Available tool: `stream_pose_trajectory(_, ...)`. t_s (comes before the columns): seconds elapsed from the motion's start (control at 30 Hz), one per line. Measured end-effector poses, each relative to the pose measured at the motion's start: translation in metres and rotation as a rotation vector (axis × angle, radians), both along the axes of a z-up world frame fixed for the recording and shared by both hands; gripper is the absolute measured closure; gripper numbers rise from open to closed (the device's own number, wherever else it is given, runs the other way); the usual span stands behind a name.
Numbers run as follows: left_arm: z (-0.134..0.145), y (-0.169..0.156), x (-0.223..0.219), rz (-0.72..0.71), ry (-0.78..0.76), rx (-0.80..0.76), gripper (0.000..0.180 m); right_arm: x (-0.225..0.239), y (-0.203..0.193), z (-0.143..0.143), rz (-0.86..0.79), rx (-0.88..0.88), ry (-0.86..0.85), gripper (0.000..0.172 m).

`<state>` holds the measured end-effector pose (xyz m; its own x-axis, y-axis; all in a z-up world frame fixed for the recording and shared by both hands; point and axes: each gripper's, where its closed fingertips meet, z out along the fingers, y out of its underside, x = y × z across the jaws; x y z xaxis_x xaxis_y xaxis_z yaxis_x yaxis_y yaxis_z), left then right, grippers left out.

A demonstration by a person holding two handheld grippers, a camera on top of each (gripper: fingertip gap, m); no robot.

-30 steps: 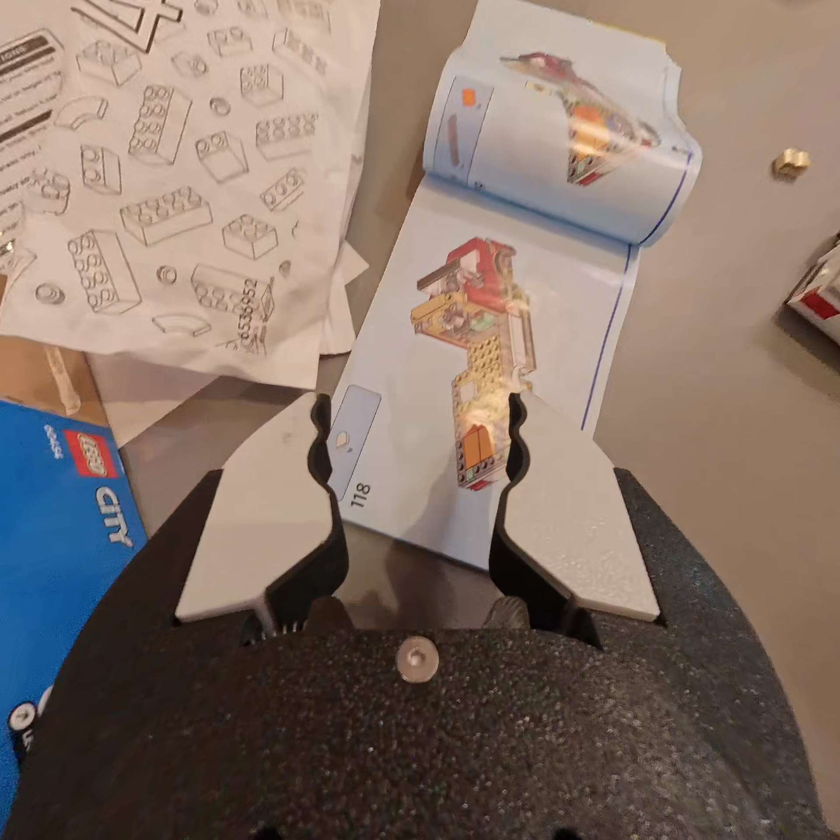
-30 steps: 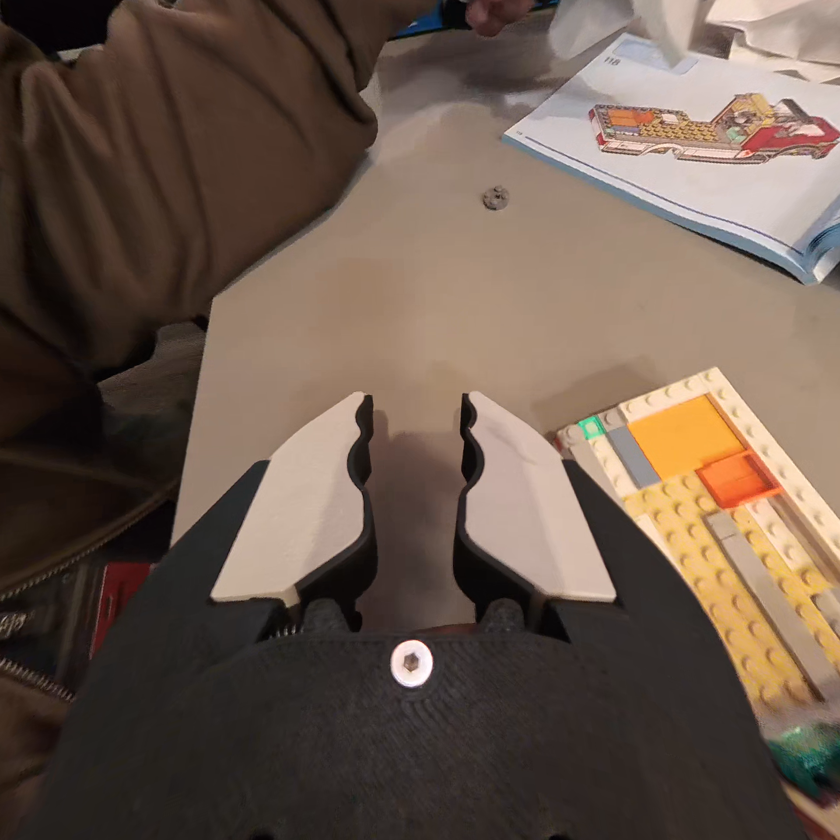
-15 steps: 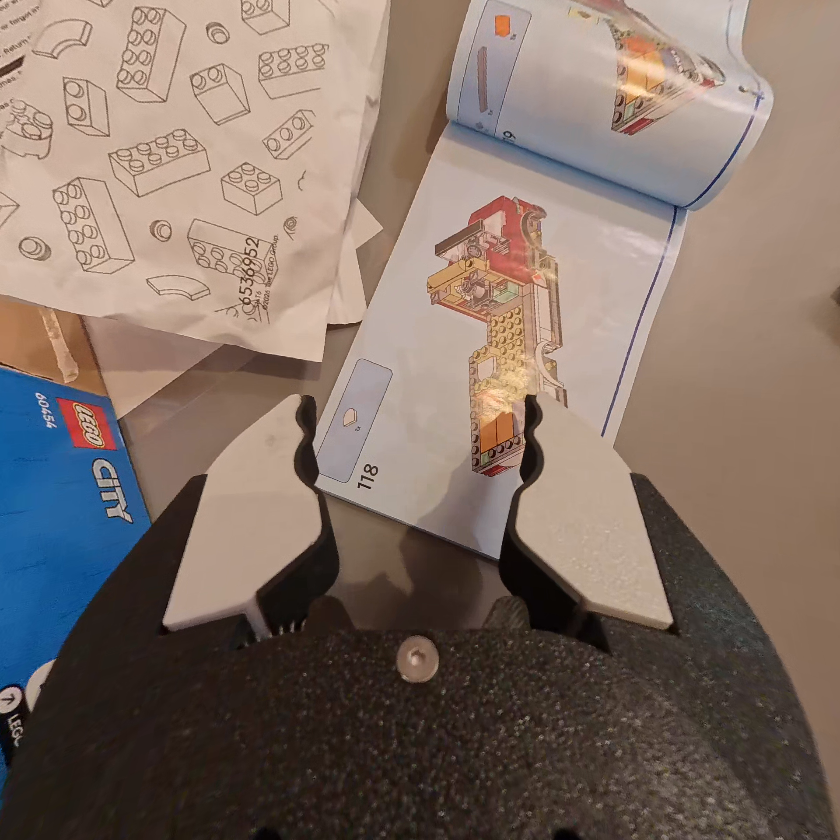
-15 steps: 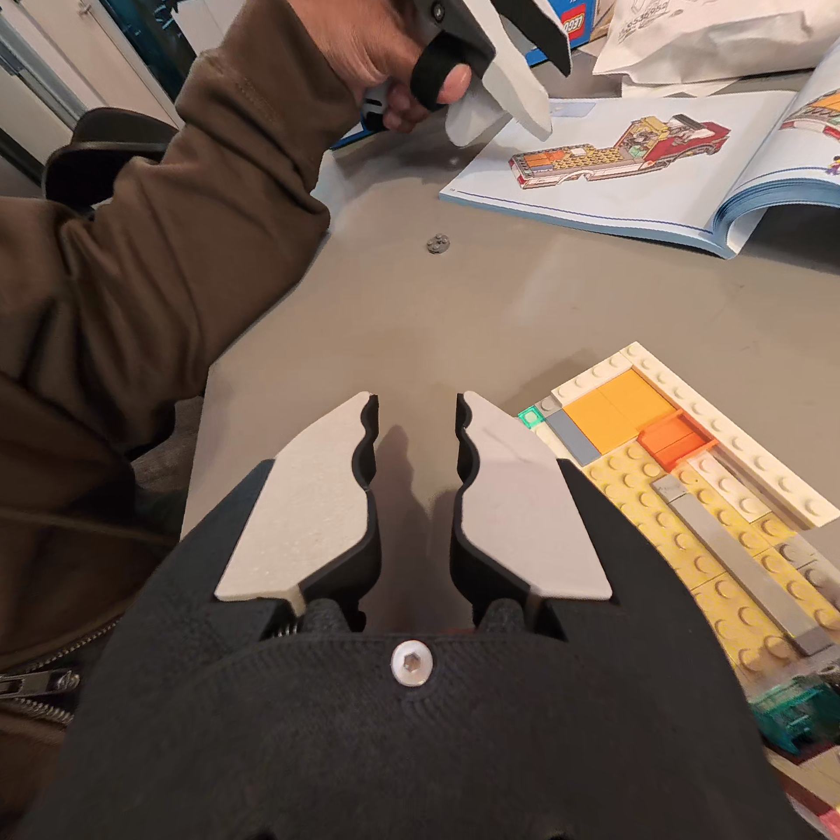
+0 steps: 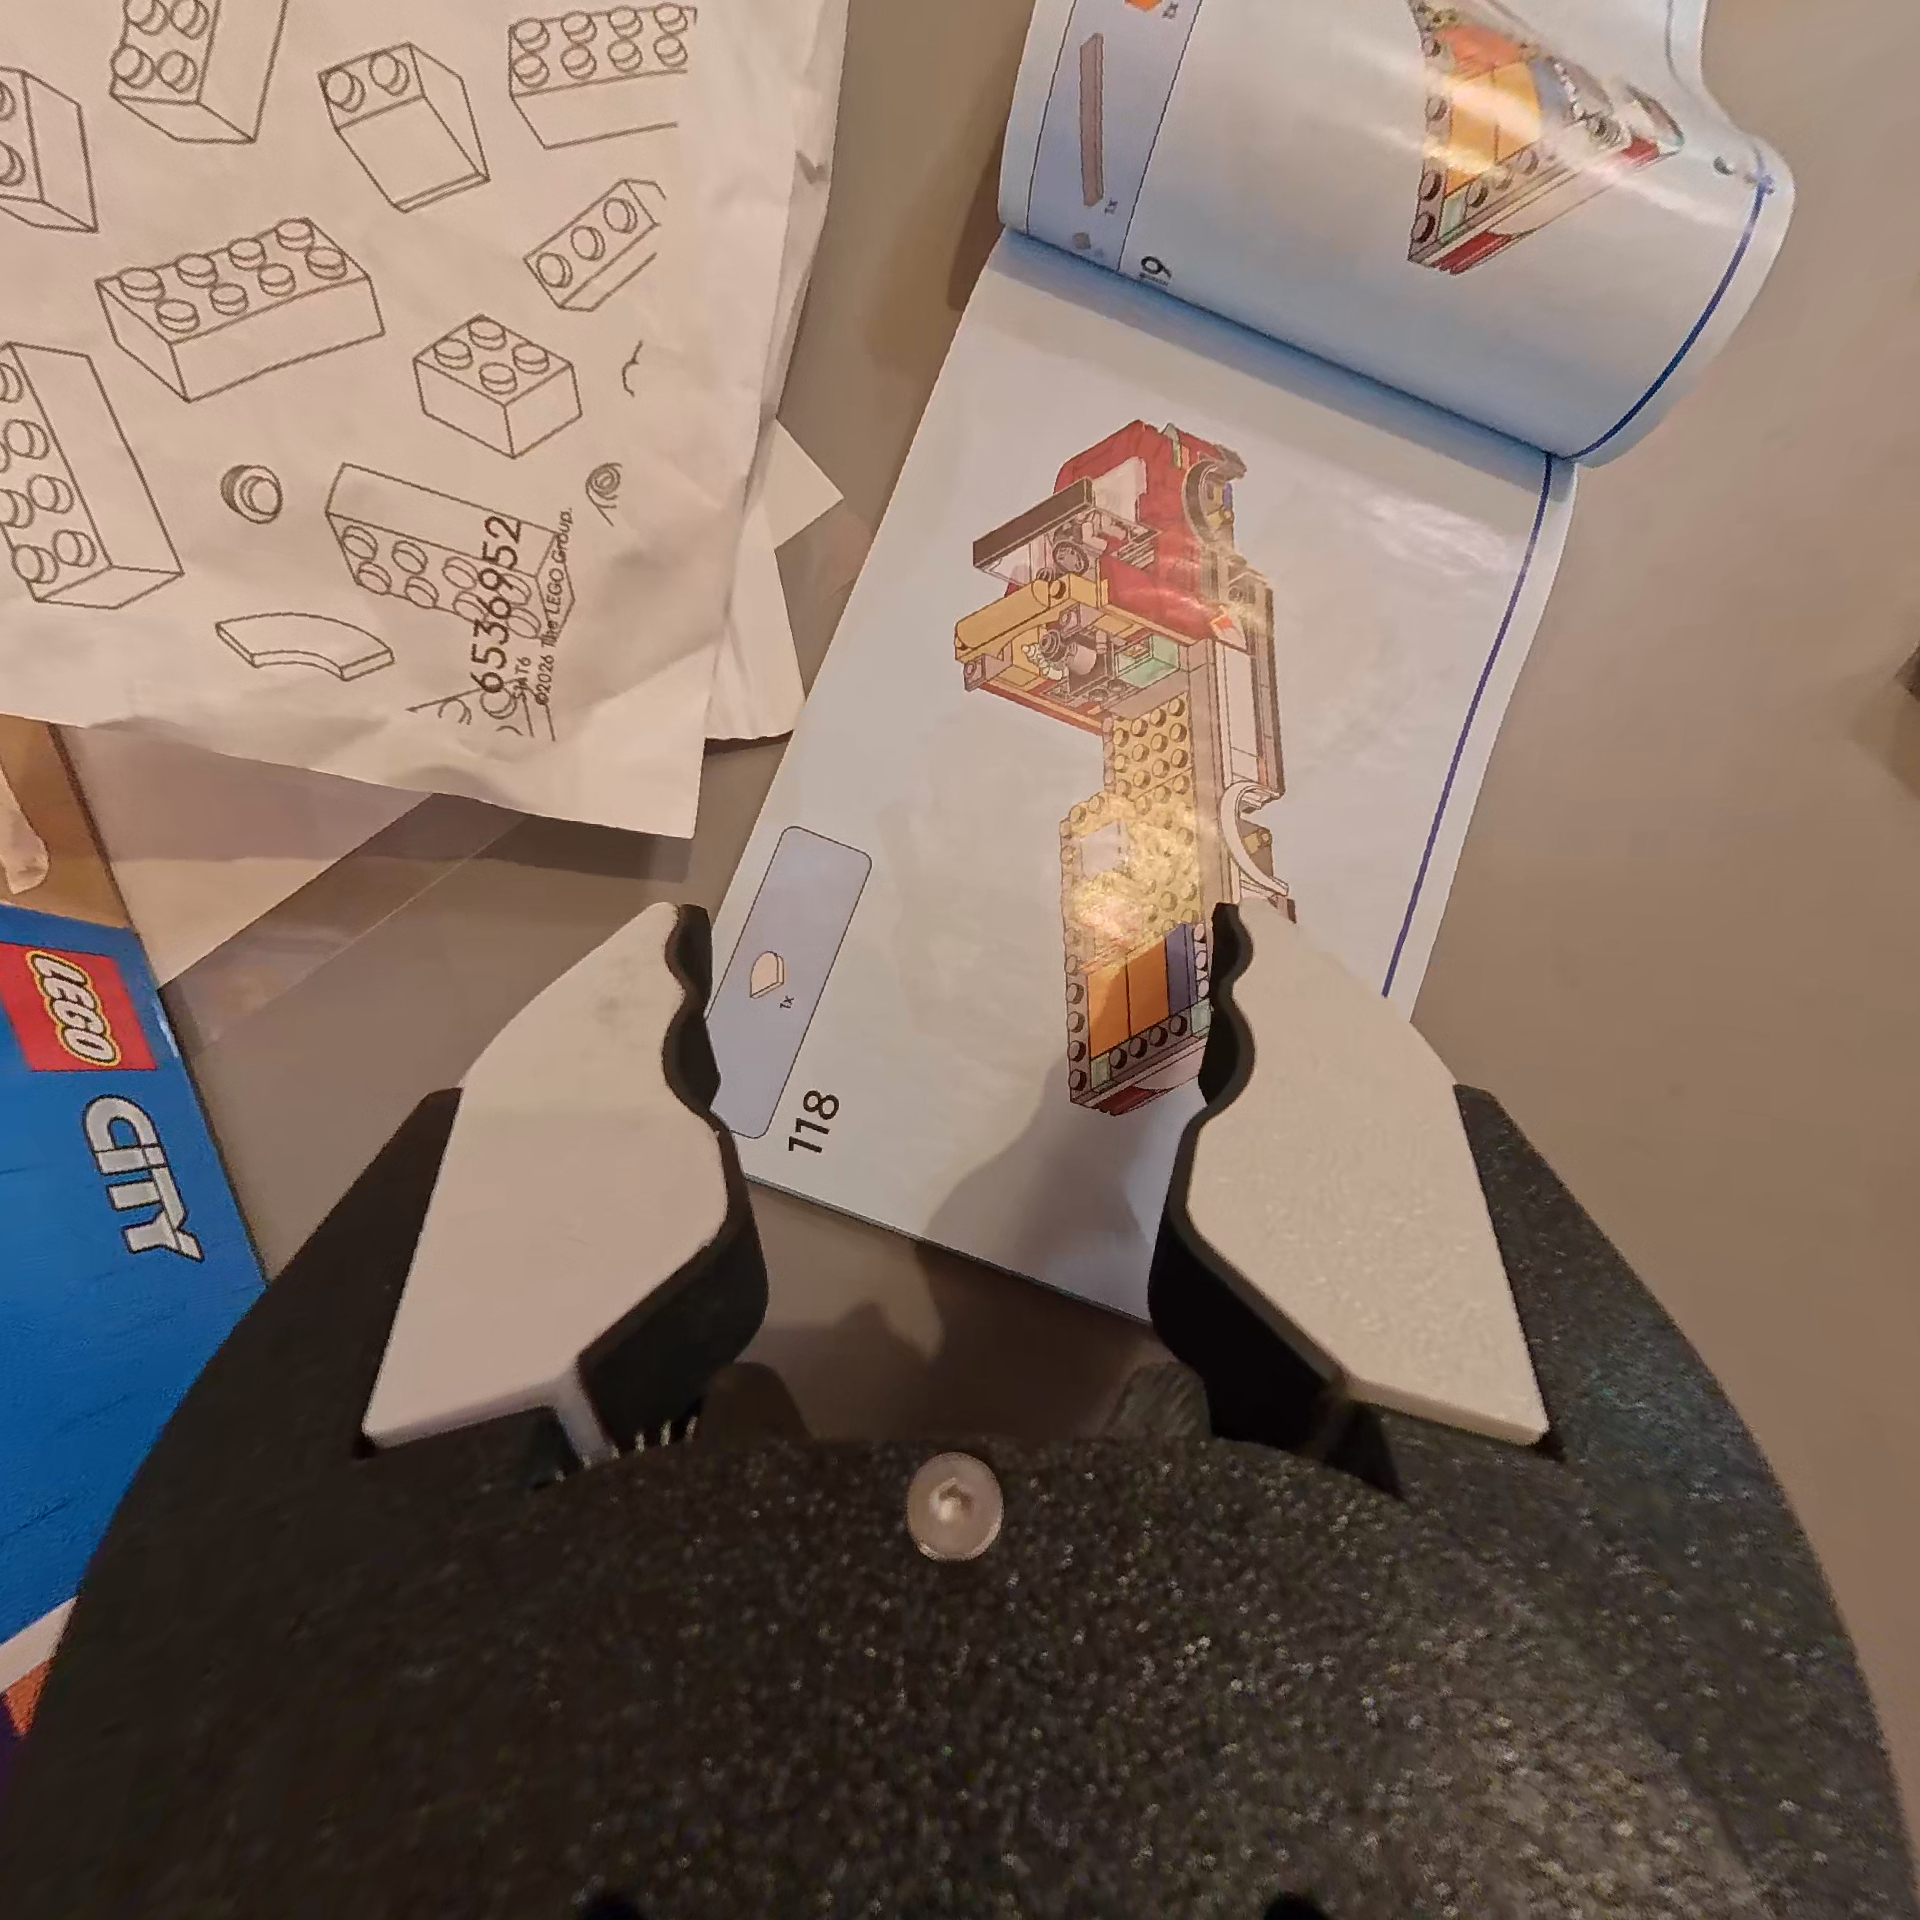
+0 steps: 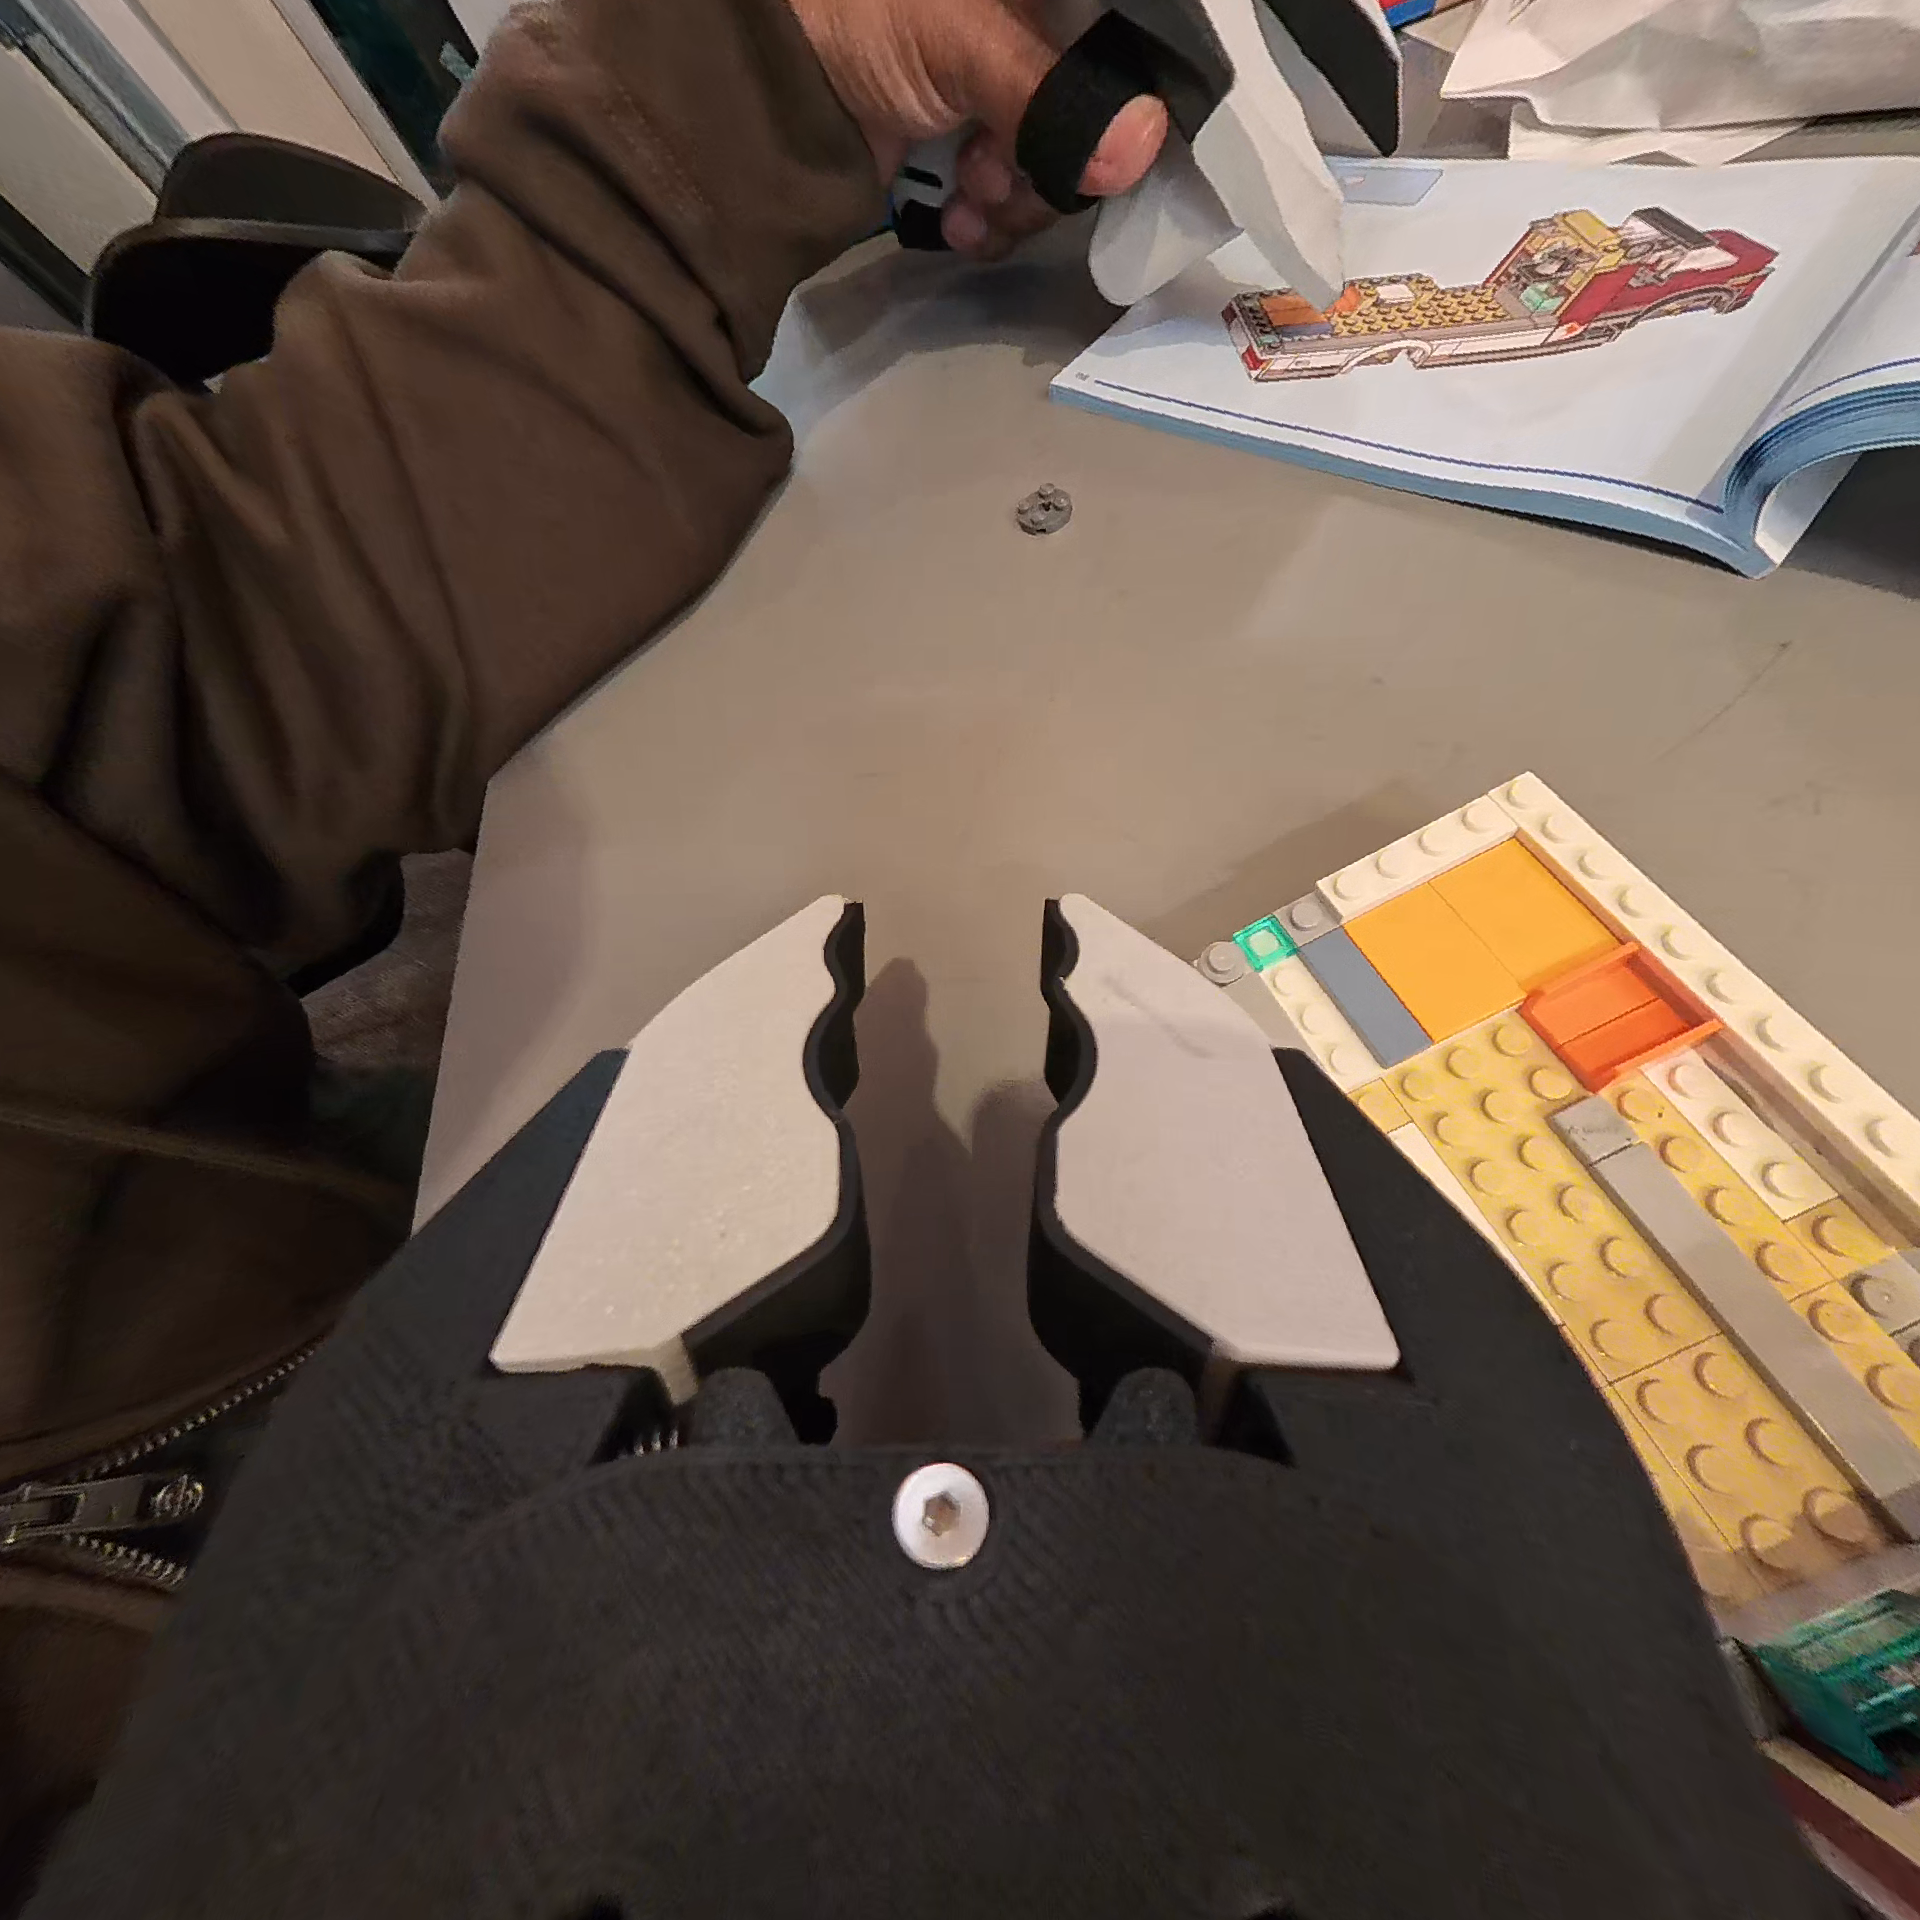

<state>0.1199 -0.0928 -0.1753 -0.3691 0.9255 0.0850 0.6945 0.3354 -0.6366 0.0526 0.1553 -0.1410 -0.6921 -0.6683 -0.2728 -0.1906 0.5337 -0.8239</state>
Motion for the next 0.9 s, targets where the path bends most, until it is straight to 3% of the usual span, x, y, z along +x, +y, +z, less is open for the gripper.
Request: stream_pose_trajectory(0.9, 0.0036, 0.0081, 0.0041, -0.057, -0.052, -0.048, 0.096, 0.0006, -0.0002, -0.0017, 0.002, 0.004, 0.01, 0.139)
